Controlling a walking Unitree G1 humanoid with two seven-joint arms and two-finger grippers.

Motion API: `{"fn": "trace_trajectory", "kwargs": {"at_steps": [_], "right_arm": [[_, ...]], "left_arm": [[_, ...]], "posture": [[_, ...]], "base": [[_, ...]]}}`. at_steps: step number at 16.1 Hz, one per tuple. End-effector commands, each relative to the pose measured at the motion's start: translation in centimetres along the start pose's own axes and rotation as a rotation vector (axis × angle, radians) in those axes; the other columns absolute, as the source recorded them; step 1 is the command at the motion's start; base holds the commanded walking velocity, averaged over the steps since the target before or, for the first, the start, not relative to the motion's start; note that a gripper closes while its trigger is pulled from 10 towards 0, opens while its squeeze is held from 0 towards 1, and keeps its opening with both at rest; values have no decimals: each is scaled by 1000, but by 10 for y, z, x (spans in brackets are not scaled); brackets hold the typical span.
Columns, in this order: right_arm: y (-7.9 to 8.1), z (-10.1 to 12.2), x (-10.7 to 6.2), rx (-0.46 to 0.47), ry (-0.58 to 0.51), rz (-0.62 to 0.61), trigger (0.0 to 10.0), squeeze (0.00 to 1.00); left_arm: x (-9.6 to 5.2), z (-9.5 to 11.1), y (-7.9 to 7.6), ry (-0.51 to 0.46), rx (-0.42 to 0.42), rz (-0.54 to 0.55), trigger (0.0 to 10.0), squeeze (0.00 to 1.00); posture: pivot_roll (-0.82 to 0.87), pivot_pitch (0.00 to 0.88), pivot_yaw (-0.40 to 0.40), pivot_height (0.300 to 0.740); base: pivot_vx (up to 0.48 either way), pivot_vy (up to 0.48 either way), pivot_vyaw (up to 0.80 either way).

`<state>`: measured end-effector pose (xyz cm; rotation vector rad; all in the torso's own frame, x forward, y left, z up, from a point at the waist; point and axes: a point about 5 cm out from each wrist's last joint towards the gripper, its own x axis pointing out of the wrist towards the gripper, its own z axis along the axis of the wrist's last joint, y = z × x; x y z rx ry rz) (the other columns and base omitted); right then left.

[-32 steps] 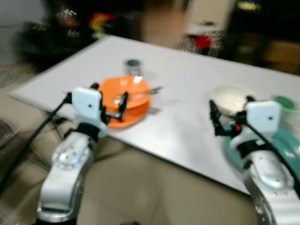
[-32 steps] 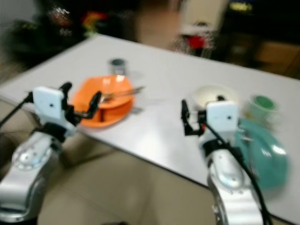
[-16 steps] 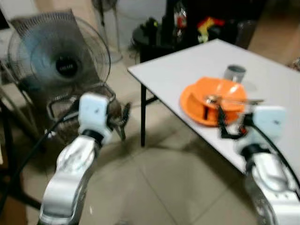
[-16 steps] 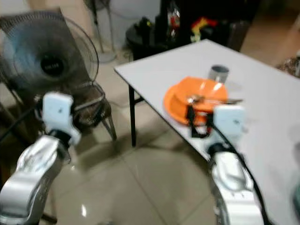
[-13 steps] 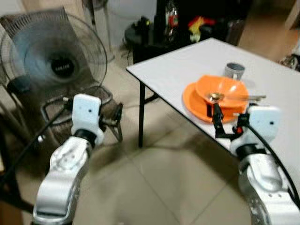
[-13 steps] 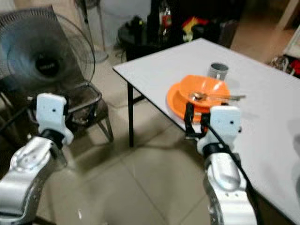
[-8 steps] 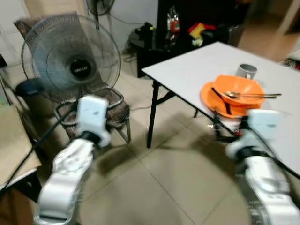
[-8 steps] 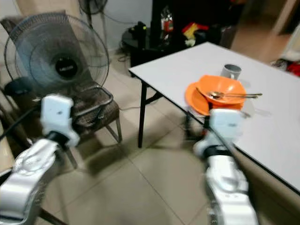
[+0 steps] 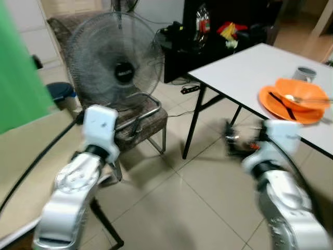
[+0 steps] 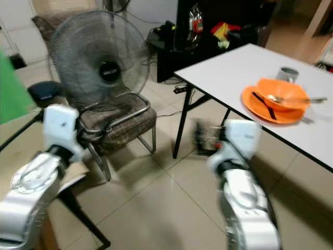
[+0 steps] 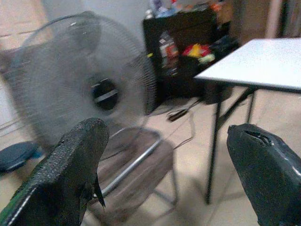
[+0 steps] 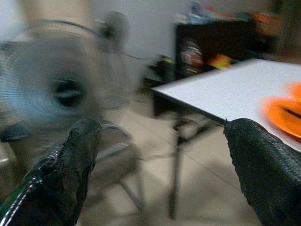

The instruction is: Setting the table

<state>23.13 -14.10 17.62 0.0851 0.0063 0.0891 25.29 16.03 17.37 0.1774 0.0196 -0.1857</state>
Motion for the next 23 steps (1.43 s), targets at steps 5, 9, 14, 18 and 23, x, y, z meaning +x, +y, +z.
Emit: {"fn": "trace_trajectory", "kwargs": {"at_steps": [5,9,14,18,23], "right_arm": [[5,-2,8,-29,9,75,10000,0],[9,-6,10,-3,27,106,10000,0],[6,-16,9,74,78,96,10000,0],[6,-22,8,106,120,156,10000,0],[2,-25,10,30,136,201,10000,0]], "left_arm": [[2,10,-1,-43,47,-1,10000,82],[2,9,4,-33,33,23,10000,55],[4,8,10,-25,37,31,10000,47],[8,3,27,59,36,114,10000,1000],[9,4,32,61,14,163,10000,1000]], "posture": [[71,0,-12,740],[79,0,-14,740],[82,0,-10,740],[81,0,-6,740],[87,0,-18,740]], "base": [[0,-122,749],[0,-344,725],[0,426,0],[0,0,0],[0,0,0]]}}
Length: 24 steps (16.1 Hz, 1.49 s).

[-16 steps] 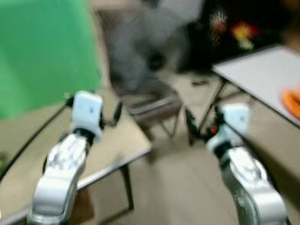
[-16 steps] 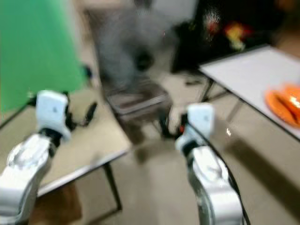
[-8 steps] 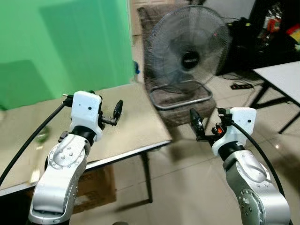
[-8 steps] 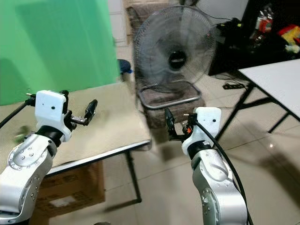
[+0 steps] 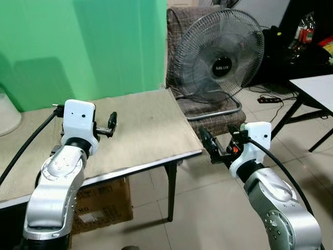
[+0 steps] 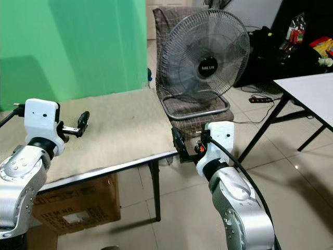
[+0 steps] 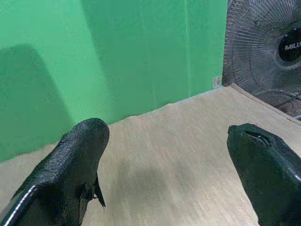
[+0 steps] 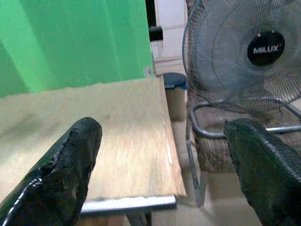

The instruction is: Setting the table

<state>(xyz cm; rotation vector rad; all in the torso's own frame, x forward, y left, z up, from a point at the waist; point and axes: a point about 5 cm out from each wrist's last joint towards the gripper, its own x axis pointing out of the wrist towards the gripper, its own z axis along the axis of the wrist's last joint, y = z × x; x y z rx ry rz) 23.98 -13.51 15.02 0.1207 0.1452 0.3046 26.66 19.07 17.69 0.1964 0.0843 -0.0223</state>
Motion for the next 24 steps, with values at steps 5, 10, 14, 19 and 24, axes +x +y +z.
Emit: {"fn": "trace_trajectory", "kwargs": {"at_steps": [5,10,14,19,24], "right_arm": [[7,1,2,-22,-16,16,10000,0],[-1,-3,-1,32,-18,-45,10000,0],[-1,-4,-1,47,-24,-46,10000,0],[1,-4,0,62,-22,-30,10000,0],[0,-6,1,60,-8,-34,10000,0]], "left_arm": [[-1,10,-12,-44,46,-24,10000,980],[3,6,-10,-1,35,-46,10000,631],[5,9,-7,-12,68,-44,10000,51],[6,6,-6,13,75,-56,10000,0],[11,-6,-1,101,21,-49,10000,1000]], "posture": [[87,0,-15,740],[78,0,0,740],[82,0,2,740],[85,0,0,740],[79,0,1,740]], "base": [[0,-274,640],[0,0,0],[0,240,0],[0,0,0],[0,0,0]]}}
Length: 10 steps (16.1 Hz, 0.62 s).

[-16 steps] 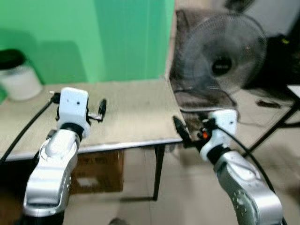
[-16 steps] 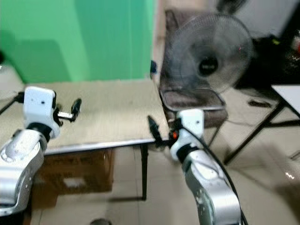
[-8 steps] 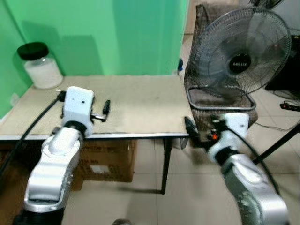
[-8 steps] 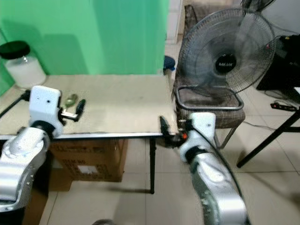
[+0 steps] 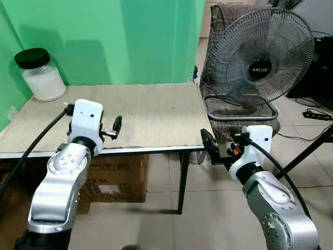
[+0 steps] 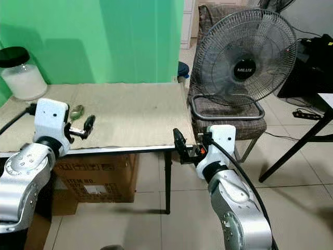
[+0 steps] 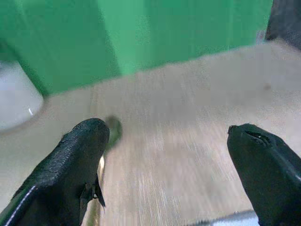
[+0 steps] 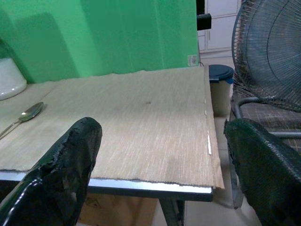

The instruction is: Setting the table

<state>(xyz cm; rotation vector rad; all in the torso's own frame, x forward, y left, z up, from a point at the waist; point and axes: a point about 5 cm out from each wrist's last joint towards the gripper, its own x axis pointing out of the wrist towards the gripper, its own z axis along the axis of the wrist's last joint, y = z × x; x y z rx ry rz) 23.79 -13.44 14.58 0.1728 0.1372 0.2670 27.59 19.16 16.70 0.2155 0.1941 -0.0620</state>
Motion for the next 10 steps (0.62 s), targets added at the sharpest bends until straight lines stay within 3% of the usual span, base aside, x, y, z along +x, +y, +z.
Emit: {"fn": "trace_trajectory", "kwargs": {"at_steps": [1,3,4,5,6,7,8,10], "right_arm": [[-1,-2,2,4,18,5,10000,0],[2,-2,3,-32,55,61,10000,0],[7,-2,5,-68,87,137,10000,0],[11,0,6,-102,92,189,10000,0],[14,1,6,-120,96,230,10000,0],[21,2,7,-150,104,307,10000,0],[31,5,8,-227,103,431,10000,0],[37,8,10,-303,105,537,10000,0]], "left_arm": [[5,1,6,24,-14,0,10000,1000],[17,-5,25,103,28,37,10000,1000],[29,-11,47,177,52,102,10000,918],[35,-14,57,202,29,108,10000,561],[38,-16,61,216,10,89,10000,86],[43,-19,67,240,-4,70,10000,0],[53,-25,75,278,-62,50,10000,0],[66,-30,86,315,-119,38,10000,0]], "posture": [[79,0,-1,740],[81,0,-7,740],[79,0,-7,740],[72,0,-5,740],[71,0,-7,740],[69,0,-8,740],[67,0,-17,740],[58,0,-25,740]], "base": [[0,0,0],[0,0,0],[0,0,0],[0,0,0],[0,0,0],[0,0,0],[0,0,0],[0,0,0]]}}
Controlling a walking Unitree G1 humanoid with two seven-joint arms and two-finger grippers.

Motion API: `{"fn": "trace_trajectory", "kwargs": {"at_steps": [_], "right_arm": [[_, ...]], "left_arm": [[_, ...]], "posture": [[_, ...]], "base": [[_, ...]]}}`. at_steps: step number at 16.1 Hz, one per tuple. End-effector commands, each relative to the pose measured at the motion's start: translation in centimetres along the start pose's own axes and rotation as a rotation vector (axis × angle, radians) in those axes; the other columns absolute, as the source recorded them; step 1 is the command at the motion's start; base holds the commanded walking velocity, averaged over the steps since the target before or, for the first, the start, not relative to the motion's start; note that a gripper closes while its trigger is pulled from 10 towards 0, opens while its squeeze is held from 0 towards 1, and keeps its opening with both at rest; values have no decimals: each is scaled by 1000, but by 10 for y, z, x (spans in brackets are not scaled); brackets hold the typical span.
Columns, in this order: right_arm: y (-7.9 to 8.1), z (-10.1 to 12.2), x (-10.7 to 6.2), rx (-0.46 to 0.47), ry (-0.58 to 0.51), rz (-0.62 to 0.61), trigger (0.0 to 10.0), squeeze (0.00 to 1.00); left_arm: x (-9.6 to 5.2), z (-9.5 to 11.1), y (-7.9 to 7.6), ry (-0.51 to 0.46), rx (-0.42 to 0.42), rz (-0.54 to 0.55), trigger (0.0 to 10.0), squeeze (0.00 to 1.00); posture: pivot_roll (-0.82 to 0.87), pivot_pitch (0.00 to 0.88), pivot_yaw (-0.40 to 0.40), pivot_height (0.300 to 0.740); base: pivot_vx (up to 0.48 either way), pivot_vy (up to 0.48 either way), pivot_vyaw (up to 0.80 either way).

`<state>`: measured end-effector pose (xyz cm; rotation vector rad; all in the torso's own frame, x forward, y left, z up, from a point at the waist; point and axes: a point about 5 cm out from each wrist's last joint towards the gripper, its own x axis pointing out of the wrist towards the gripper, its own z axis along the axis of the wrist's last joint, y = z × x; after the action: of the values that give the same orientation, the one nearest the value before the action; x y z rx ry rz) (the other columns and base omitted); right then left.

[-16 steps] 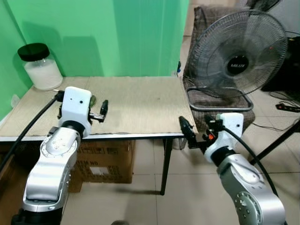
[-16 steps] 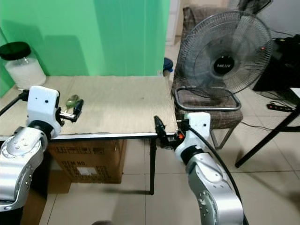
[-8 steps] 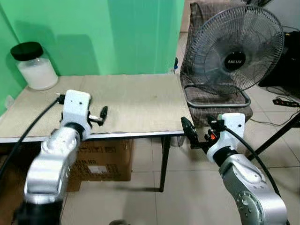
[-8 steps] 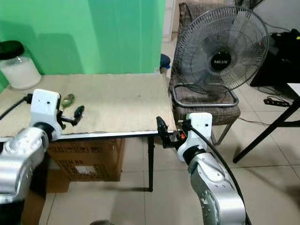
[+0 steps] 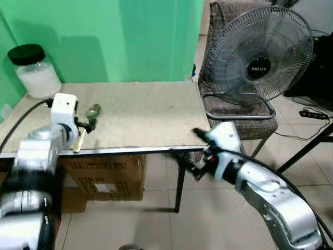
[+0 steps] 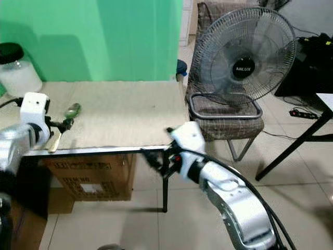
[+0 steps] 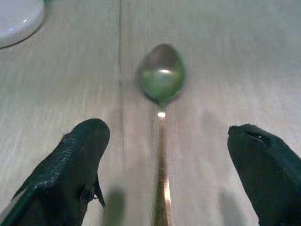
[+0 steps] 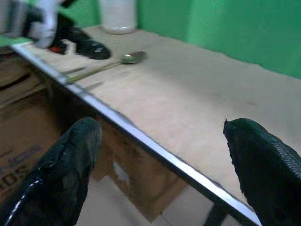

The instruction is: Setting the table

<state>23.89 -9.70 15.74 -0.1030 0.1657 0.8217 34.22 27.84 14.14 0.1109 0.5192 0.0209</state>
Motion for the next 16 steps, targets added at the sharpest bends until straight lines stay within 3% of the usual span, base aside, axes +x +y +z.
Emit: {"fn": "trace_trajectory", "kwargs": {"at_steps": [1,3,7,8,9,10,13,16], "right_arm": [[0,3,0,-31,-7,27,10000,0],[1,5,-1,-53,-3,51,10000,0],[1,4,-6,-61,2,62,10000,0],[2,4,-7,-58,3,65,10000,0],[2,4,-7,-56,3,65,10000,0],[3,4,-8,-49,2,71,10000,0],[4,3,-9,-37,2,85,10000,0],[6,2,-11,-35,6,98,10000,0]], "left_arm": [[3,2,3,-6,-30,-31,10000,0],[9,3,6,1,-9,-54,10000,0],[19,0,-3,24,60,-140,9725,0],[20,-1,-5,30,81,-152,7765,0],[21,-1,-5,33,91,-151,7765,0],[22,-3,-4,53,112,-136,5451,0],[23,-7,-1,69,114,-106,4078,0],[24,-9,-3,72,115,-141,431,0]], "posture": [[54,0,-29,740],[38,0,-34,740],[12,0,-34,740],[12,0,-34,740],[12,0,-34,740],[3,0,-27,740],[-1,0,-25,740],[-5,0,-25,740]], "base": [[0,0,0],[0,0,0],[0,0,0],[0,0,0],[0,0,0],[0,0,0],[0,0,0],[0,0,0]]}}
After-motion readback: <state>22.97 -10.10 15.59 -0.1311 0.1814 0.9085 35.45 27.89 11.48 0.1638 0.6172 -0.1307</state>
